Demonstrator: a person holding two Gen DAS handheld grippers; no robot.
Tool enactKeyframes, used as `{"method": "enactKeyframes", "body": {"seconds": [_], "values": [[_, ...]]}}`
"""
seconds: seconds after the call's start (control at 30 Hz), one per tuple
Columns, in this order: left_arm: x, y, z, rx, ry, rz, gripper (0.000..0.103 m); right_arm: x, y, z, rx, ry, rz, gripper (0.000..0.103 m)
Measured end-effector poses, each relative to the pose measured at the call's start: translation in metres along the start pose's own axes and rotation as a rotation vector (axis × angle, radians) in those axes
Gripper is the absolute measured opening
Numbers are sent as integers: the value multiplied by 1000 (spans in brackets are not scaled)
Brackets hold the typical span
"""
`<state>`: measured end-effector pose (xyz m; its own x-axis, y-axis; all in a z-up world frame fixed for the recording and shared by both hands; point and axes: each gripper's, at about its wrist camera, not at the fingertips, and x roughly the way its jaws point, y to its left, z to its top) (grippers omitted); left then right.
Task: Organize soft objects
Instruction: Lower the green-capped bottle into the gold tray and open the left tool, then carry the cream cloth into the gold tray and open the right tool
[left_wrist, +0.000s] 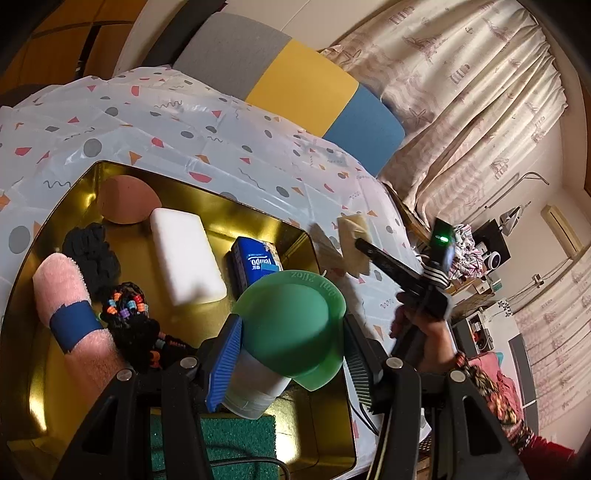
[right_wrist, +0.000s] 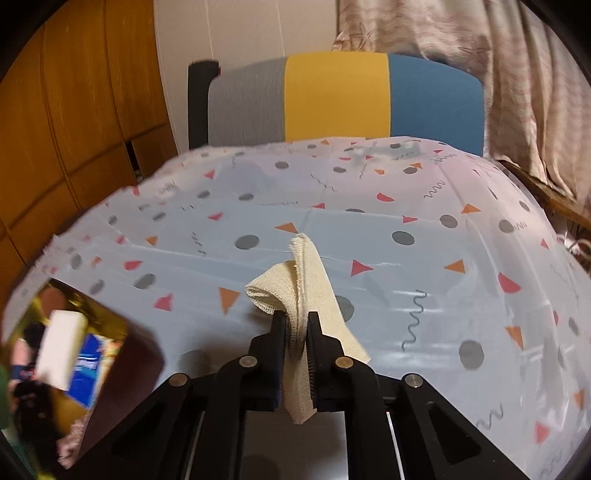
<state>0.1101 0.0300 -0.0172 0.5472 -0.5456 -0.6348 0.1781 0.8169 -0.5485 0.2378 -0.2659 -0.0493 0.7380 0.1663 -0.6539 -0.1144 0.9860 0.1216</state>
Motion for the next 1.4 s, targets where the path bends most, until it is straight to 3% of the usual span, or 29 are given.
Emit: {"method": "enactKeyframes", "body": {"seconds": [0.33, 0.53, 0.67, 1.07, 1.23, 1.4], "values": [[9, 1, 8, 20, -19, 69, 56, -64, 11, -36, 118, -64, 112, 10], [26, 4, 18, -8, 17, 116, 61, -98, 20, -51, 166, -102, 171, 10], [15, -1, 16, 5, 2, 85, 67, -119, 27, -61, 191, -125, 210, 10], [-41, -5, -3, 34, -60, 70, 67, -150, 57, -80, 205, -130, 308, 10], [-69, -2, -11, 68, -131, 153, 69, -155, 71, -78, 205, -129, 354, 10], [-77, 4, -20, 85, -129, 270, 69, -157, 92, -65, 170, -138, 389, 10]]}}
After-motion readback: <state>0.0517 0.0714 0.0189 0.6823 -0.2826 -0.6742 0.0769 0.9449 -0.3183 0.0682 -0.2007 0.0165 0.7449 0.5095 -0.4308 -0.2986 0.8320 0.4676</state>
